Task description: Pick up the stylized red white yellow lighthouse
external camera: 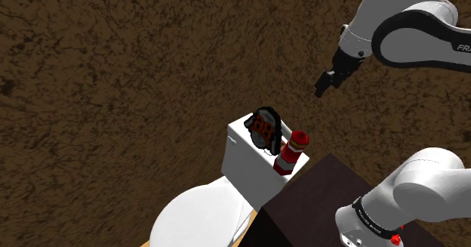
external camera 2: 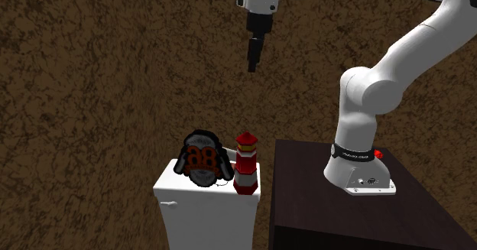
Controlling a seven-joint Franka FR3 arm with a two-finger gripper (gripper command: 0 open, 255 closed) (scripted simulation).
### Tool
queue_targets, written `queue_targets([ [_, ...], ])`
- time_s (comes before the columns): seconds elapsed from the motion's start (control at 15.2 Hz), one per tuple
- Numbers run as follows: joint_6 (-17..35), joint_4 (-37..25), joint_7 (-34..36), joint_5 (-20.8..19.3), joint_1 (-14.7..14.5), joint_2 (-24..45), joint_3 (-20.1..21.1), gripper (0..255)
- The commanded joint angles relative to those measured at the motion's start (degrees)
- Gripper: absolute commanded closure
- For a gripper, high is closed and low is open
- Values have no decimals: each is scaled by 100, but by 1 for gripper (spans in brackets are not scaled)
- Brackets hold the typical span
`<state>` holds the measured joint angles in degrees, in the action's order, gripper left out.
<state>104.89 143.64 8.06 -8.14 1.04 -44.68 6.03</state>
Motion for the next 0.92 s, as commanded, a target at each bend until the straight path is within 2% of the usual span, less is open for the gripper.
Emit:
queue_targets([
  [0.0, 409, 388, 273, -169, 68, 40, 193, 0],
  [0.46, 1789, 1410, 1407, -947, 514, 596, 904, 0],
  [0.66, 2386, 1690, 2064, -1455, 876, 1047, 1283, 0],
  [0.86, 2928, 1844, 2903, -2179, 1397, 1633, 1733, 0],
])
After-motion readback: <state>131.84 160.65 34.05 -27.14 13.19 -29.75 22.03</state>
